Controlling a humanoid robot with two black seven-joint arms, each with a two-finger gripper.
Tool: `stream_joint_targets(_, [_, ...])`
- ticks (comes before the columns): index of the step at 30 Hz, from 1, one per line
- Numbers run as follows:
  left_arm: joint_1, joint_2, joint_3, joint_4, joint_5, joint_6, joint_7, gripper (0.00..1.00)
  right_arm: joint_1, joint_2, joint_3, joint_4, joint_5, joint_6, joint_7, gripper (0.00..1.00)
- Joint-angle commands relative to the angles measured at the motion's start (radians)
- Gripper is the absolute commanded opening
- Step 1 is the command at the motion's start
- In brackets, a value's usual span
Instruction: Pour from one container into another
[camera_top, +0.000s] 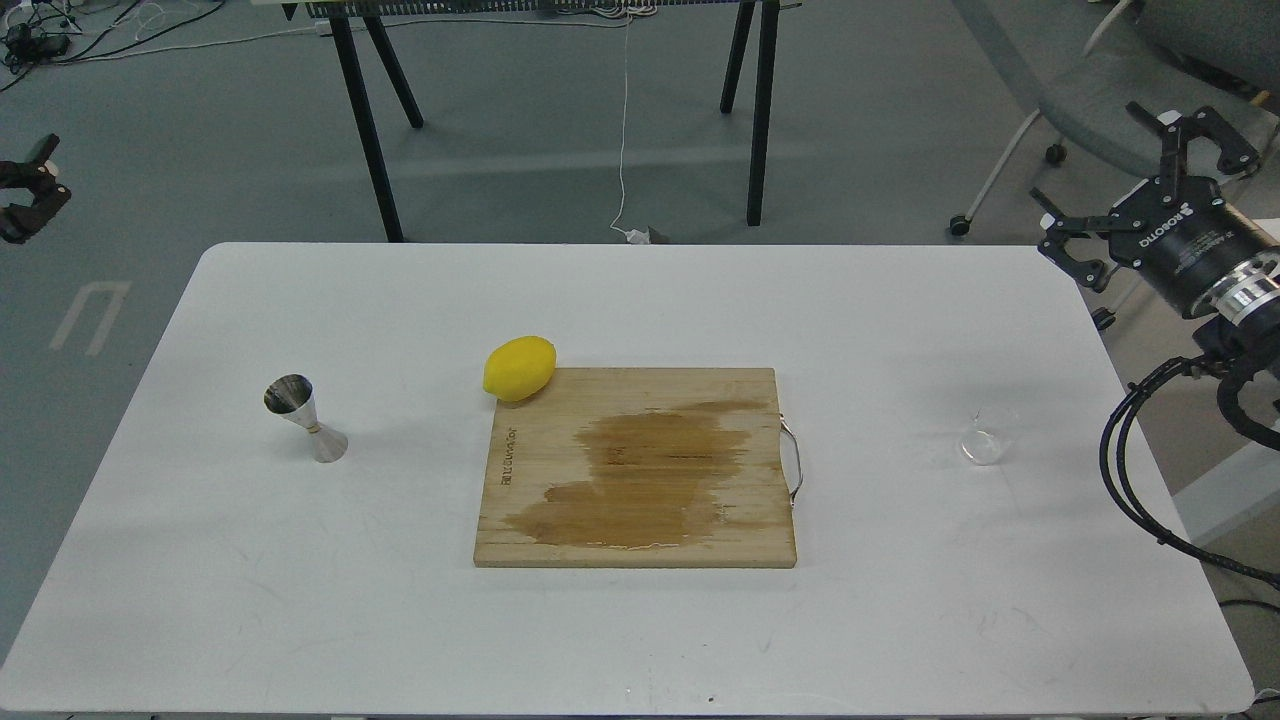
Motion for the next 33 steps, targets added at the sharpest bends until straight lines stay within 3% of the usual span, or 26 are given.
stream_joint_targets(1, [0.0,-0.033,0.001,0.0,0.001,0.0,0.004,1.0,-0.014,0.006,0.003,-0.001,0.0,0.0,0.001,0.99])
stream_joint_targets(14, [-0.024,-0.111,-0.022,0.066,-0.014,0.0,0.006,1.0,-0.018,0.004,0.006,-0.001,0.0,0.0,0.001,0.99])
stream_joint_targets(20, [-0.153,-0.168,-0.012,0.08,0.068,0.0,0.001,1.0,-0.02,0.006,0.022,0.008,0.0,0.0,0.018,0.99])
stream_joint_targets(33, [-0.239,-0.121,-0.017,0.094,0.156,0.0,0.007,1.0,-0.024,0.016,0.069,0.002,0.0,0.0,0.018,0.99])
